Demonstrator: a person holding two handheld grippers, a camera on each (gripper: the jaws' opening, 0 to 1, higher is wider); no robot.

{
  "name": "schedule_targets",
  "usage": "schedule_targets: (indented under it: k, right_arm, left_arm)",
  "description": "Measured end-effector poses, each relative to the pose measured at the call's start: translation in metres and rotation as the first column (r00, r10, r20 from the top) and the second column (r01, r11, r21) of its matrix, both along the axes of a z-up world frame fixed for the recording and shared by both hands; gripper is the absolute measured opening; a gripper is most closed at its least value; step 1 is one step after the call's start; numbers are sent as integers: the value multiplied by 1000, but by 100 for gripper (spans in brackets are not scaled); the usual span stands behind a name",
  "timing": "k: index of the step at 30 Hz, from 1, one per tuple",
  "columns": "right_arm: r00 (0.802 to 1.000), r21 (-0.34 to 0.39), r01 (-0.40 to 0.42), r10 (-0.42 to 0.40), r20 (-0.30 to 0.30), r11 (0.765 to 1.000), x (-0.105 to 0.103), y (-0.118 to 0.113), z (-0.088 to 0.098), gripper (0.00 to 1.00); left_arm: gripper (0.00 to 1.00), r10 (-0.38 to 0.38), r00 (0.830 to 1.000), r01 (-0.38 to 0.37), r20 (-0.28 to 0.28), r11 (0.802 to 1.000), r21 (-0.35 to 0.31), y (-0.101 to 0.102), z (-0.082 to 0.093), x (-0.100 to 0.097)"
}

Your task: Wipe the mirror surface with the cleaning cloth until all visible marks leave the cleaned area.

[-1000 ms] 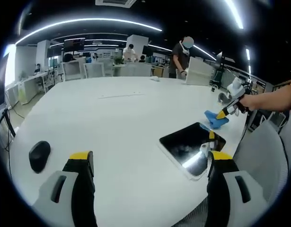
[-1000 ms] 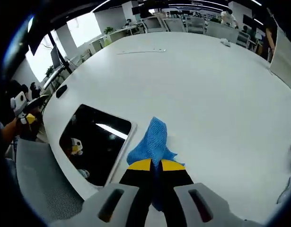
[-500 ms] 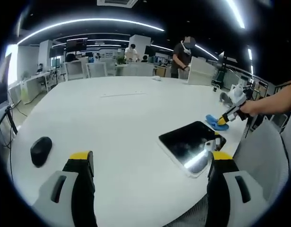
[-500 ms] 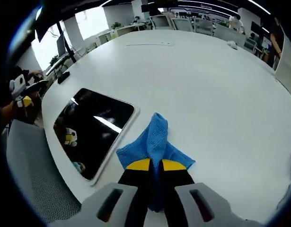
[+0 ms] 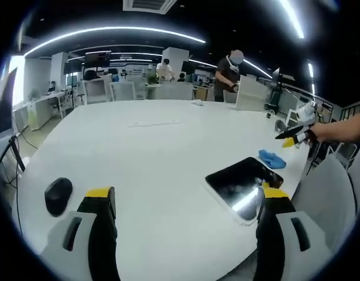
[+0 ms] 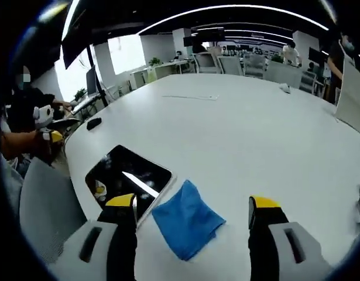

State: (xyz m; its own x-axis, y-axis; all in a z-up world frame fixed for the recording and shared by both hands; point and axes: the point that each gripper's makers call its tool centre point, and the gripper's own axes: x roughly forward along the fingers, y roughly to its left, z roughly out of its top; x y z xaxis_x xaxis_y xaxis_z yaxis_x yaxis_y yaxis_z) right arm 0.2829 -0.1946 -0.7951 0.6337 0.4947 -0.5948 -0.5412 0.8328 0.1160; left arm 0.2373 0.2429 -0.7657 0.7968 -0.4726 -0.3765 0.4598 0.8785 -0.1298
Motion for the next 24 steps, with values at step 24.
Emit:
schedule_targets:
  k: [24]
  right_arm:
    - [989, 38, 142, -143, 30, 989, -55, -74, -17, 98]
  left_arm:
    - [99, -41, 998, 39, 42, 998, 53, 17, 6, 8]
